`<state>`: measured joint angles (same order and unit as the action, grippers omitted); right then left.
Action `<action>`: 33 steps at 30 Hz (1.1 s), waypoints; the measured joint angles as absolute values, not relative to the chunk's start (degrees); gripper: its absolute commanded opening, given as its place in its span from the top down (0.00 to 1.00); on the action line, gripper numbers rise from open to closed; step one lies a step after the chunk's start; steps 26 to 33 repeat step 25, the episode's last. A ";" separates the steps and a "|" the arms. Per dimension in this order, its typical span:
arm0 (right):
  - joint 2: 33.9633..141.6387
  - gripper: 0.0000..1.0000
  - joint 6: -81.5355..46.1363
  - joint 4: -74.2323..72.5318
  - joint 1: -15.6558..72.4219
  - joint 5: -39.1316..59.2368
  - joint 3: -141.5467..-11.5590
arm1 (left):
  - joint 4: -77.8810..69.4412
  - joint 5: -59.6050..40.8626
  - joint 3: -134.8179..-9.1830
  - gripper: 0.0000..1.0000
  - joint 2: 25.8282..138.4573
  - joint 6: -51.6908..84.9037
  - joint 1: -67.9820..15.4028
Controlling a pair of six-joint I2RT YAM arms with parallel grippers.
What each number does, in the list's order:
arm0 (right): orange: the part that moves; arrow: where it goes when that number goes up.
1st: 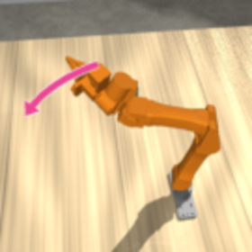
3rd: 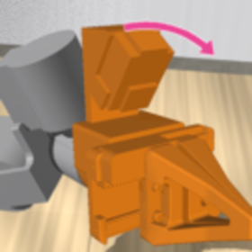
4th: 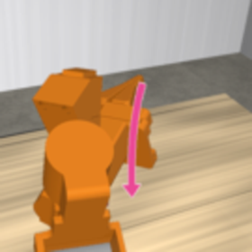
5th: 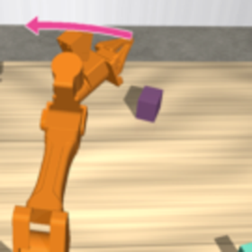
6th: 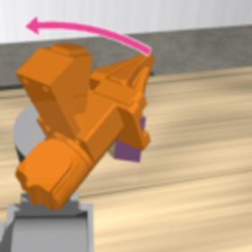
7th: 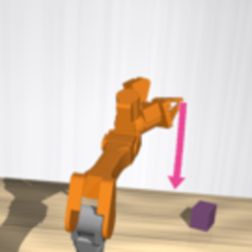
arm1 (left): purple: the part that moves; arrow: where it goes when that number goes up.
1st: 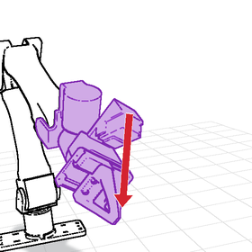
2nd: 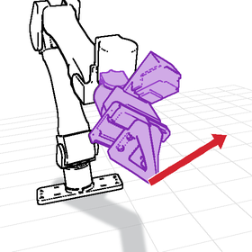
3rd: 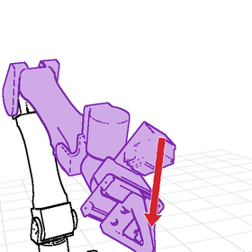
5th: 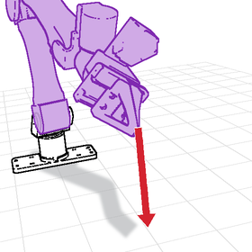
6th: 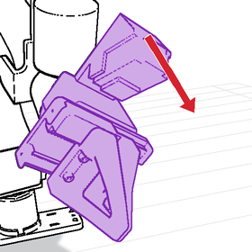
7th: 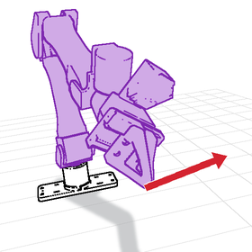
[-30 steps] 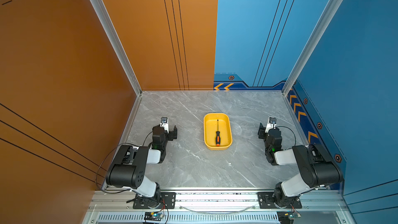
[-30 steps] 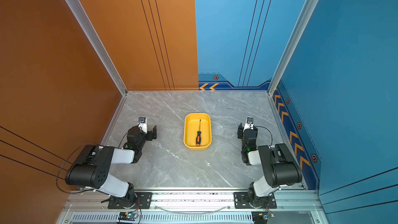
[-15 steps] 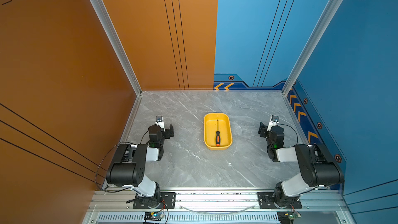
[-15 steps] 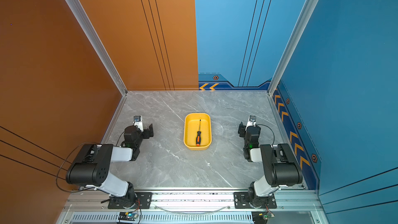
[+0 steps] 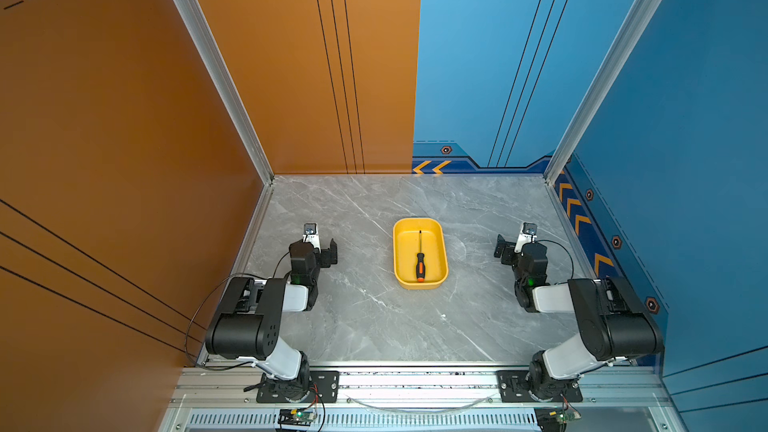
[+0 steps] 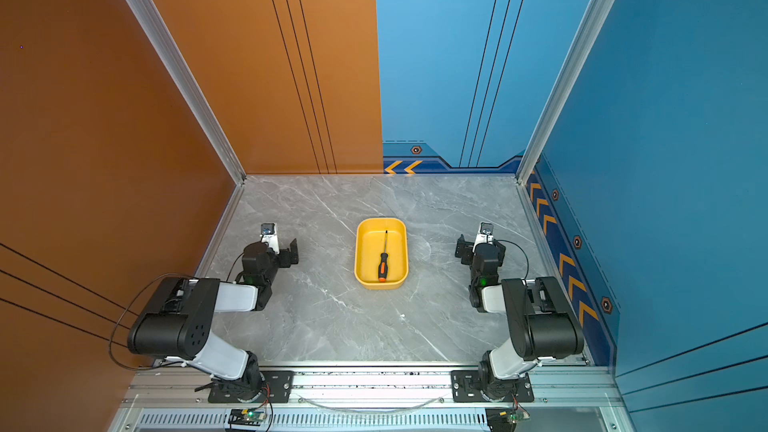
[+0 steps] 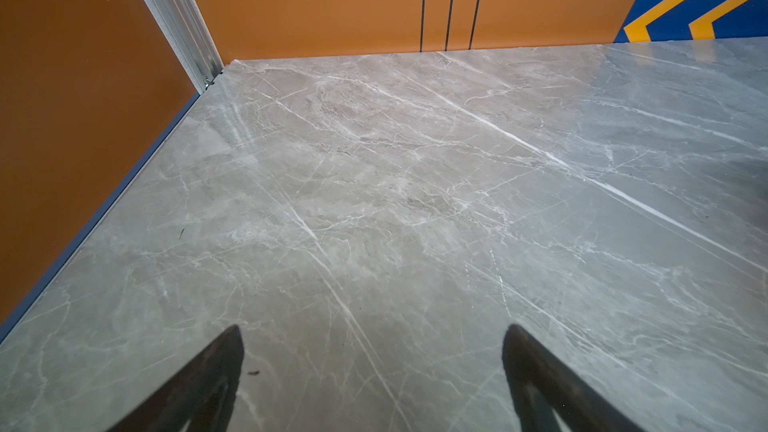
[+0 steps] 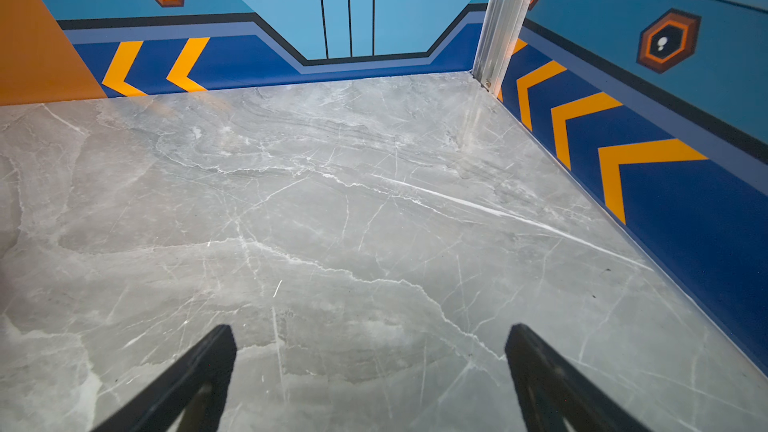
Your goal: Put the screwdriver in the bin
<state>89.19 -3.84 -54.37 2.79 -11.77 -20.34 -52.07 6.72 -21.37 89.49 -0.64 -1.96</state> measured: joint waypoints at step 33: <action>89.19 0.00 -3.84 -53.52 2.55 -11.49 -20.36 | -52.07 7.51 -21.37 0.02 89.49 -0.64 -1.96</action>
